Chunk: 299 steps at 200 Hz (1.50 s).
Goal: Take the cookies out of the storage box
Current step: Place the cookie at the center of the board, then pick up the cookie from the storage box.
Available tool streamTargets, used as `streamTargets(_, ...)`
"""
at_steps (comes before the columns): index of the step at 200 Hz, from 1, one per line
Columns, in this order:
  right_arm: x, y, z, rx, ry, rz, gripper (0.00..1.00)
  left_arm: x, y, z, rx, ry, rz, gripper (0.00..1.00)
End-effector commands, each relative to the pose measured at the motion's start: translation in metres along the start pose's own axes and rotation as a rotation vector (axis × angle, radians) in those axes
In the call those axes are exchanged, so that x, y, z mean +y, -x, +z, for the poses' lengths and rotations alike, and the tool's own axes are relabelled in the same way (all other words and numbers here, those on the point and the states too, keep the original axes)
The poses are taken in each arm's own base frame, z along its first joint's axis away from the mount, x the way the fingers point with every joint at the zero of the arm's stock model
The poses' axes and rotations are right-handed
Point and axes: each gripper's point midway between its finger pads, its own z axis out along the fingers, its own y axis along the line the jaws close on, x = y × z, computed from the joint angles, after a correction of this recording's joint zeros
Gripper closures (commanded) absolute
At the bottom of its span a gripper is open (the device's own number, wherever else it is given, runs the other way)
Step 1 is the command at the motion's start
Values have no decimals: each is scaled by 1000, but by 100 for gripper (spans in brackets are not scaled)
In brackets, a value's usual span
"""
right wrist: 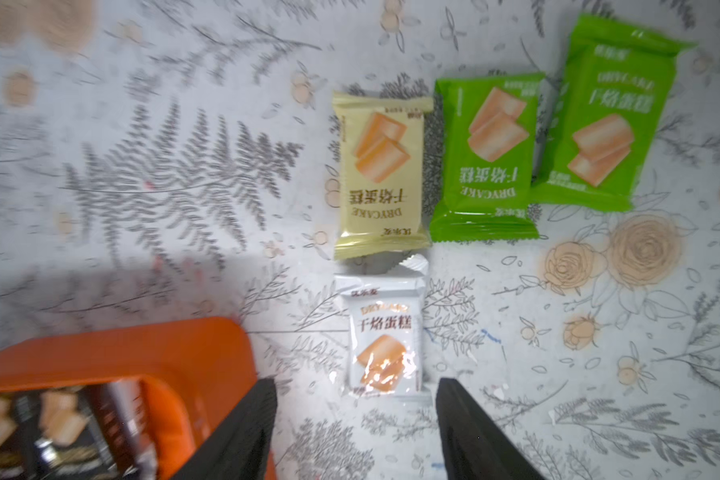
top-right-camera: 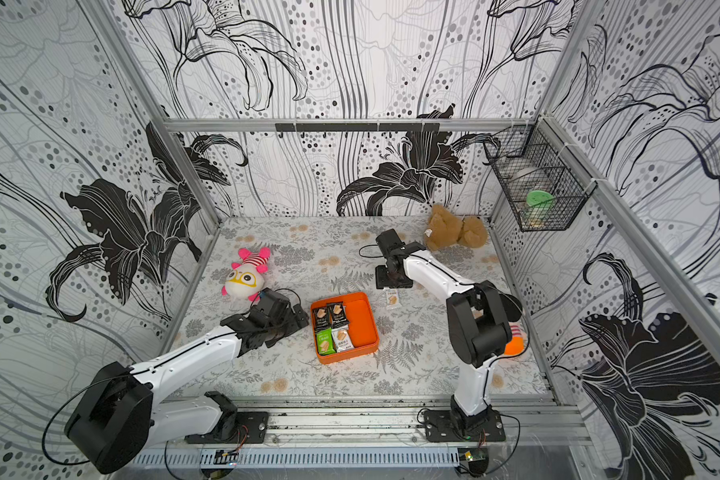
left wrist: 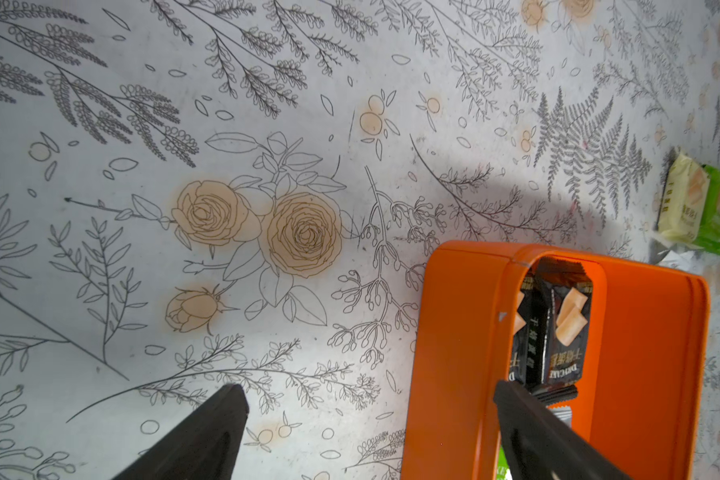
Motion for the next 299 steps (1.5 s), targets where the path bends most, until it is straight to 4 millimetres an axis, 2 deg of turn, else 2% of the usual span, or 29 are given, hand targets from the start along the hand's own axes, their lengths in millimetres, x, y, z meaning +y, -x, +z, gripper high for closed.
streamTargets(1, 30, -12, -21, -4, 99, -1, 33, -10, 12, 2, -12, -68, -31, 3)
streamTargets(42, 88, -28, -33, -22, 197, -61, 32, -1, 25, 5, -17, -88, -97, 3)
streamTargets(71, 120, -43, -23, 2, 226, -110, 30, 16, 26, 7, -12, -81, -138, 3)
streamTargets(103, 141, -56, -8, 43, 233, -150, 29, 36, 24, 6, -18, -68, -175, 3)
streamTargets(128, 149, -66, 5, 74, 216, -181, 28, 49, 20, 4, -16, -64, -201, 3)
streamTargets(164, 154, -69, 18, 91, 206, -189, 27, 60, 15, 3, -15, -59, -218, 3)
streamTargets(299, 163, -83, 49, 164, 185, -221, 32, 72, 15, -1, -27, -52, -243, 3)
